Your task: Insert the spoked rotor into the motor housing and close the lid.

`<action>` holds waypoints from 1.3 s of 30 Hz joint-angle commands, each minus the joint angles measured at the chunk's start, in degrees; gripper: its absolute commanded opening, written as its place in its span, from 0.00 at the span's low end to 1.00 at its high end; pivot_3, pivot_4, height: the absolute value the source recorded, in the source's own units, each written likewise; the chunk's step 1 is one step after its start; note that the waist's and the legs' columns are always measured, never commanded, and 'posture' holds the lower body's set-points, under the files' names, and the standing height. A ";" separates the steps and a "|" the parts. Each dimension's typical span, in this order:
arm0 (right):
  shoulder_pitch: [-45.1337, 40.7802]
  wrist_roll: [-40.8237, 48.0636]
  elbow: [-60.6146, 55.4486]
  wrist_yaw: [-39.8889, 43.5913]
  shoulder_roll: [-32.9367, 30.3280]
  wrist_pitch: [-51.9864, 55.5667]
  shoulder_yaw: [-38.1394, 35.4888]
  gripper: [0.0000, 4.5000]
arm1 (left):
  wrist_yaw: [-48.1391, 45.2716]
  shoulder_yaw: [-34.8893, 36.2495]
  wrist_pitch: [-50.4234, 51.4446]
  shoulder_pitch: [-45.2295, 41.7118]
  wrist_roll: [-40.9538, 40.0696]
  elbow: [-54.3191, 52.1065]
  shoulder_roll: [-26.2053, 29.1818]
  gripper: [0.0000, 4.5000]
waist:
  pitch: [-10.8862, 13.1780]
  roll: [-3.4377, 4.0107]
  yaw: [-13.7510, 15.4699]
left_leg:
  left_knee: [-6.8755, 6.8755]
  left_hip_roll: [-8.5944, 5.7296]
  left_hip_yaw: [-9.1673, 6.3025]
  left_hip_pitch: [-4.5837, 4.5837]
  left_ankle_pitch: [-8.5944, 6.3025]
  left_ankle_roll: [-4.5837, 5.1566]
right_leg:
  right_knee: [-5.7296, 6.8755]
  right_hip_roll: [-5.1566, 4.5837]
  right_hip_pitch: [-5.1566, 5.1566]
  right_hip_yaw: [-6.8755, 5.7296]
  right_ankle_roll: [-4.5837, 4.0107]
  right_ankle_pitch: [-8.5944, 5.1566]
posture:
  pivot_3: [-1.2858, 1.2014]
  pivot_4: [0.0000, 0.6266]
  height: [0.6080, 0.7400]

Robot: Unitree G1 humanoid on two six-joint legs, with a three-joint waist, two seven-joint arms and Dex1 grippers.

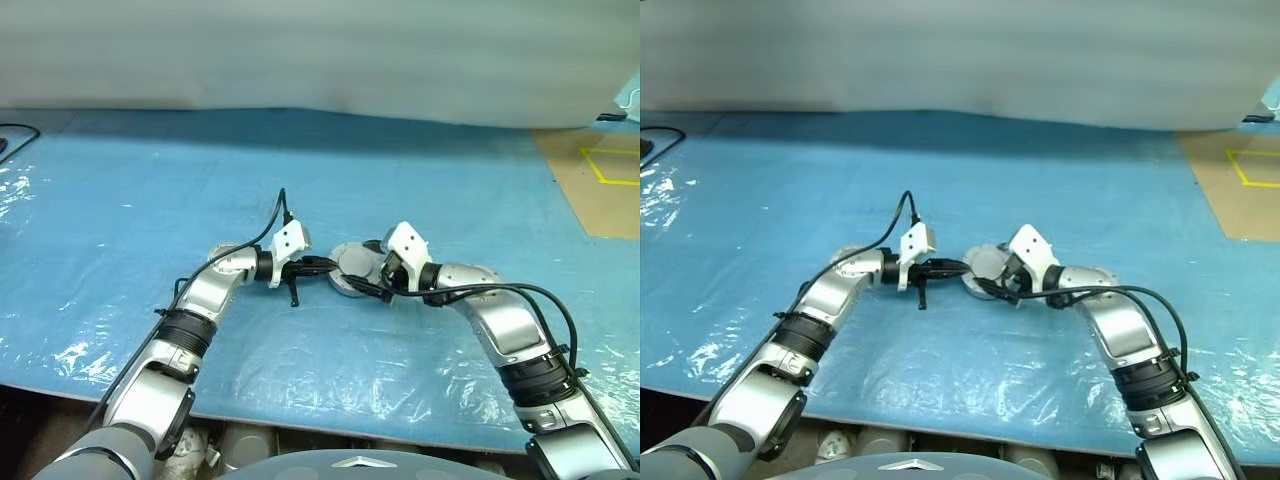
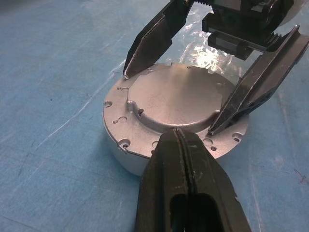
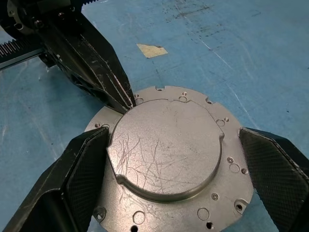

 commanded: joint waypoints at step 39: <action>8.55 37.47 -0.23 -9.02 4.22 38.39 -28.26 1.00 | -1.28 1.19 -0.44 -0.64 0.18 0.93 2.68 0.00 | 0.10 0.15 -0.25 | 0.47 0.08 -0.14 -0.77 0.04 -0.08 | 0.63 0.14 -0.75 -0.27 -0.05 0.07 | 0.52 0.24 1.00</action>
